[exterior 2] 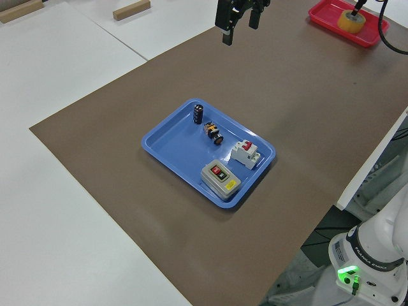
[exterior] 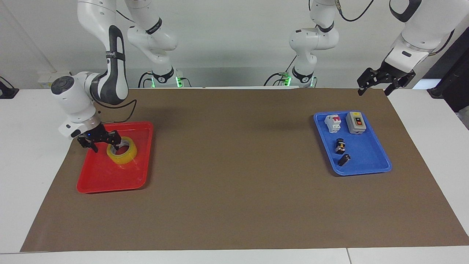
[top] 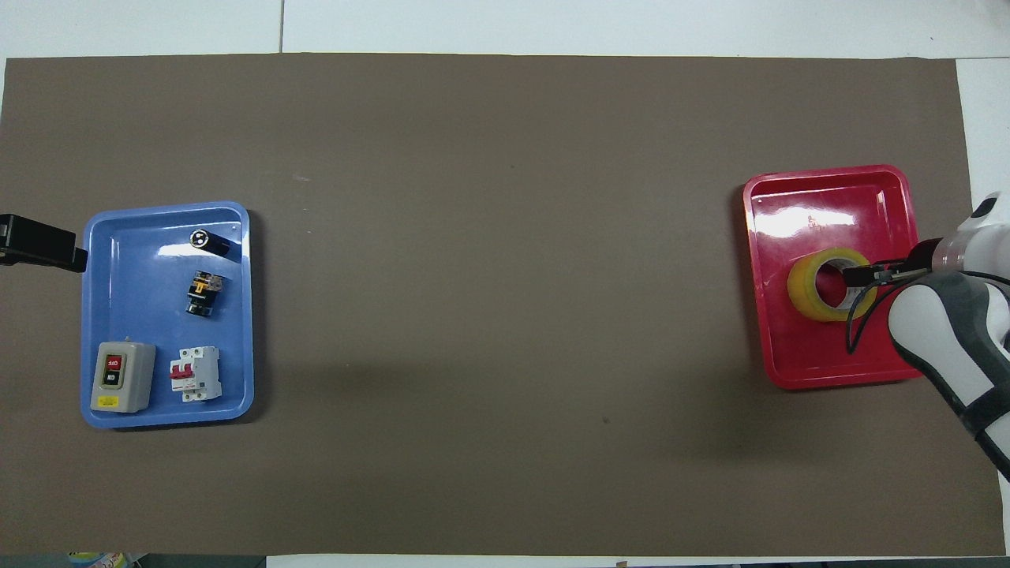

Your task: Place and move tape with both arms

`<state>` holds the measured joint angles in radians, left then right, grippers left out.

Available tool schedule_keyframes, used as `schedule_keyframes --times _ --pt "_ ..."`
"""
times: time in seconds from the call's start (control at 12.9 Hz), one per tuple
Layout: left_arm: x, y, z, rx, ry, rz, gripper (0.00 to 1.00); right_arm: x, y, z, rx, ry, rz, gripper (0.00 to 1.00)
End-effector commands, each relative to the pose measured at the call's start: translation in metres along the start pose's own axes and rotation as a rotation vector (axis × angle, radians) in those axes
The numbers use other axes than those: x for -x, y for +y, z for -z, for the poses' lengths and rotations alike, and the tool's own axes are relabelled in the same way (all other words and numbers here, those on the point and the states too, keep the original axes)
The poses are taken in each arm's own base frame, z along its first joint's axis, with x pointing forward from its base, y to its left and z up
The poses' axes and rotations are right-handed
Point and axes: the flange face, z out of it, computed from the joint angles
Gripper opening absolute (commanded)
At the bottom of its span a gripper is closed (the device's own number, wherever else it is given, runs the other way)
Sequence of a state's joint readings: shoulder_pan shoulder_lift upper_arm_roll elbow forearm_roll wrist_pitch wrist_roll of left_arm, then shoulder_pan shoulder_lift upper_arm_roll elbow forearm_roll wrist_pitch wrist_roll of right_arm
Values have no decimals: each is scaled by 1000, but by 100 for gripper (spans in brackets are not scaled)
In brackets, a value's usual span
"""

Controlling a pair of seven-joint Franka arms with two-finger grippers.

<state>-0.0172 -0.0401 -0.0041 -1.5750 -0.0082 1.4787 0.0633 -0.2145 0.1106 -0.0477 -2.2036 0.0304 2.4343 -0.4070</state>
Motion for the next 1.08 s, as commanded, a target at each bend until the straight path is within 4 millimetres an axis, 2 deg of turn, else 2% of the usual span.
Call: schedule_keyframes --times 0.0,0.08,0.15,0.31,0.39,0.54,0.85,0.93,1.01 --pt "-2 -2 4 -6 14 11 100 -34 6 54 -18 20 -4 100" --pt "-2 -2 3 -6 13 13 100 -44 9 77 -26 -5 -35 100" --pt "-2 -2 3 -6 13 13 100 -46 11 94 -32 -36 -51 100" --pt "-2 -2 3 -6 13 13 100 -40 12 131 -53 -77 -58 100" --pt "-2 -2 3 -6 13 13 100 -32 13 142 -62 -109 -76 100" --pt "-2 -2 4 -6 14 13 100 -23 6 171 -74 -143 -80 100" --pt "-2 -2 4 -6 14 13 100 -32 -15 250 -15 -255 -69 100" --pt "-2 -2 3 -6 13 13 100 -28 -17 257 -14 -252 -71 100" --pt "-2 -2 3 -6 13 13 100 -25 -26 261 -12 -265 -57 100"
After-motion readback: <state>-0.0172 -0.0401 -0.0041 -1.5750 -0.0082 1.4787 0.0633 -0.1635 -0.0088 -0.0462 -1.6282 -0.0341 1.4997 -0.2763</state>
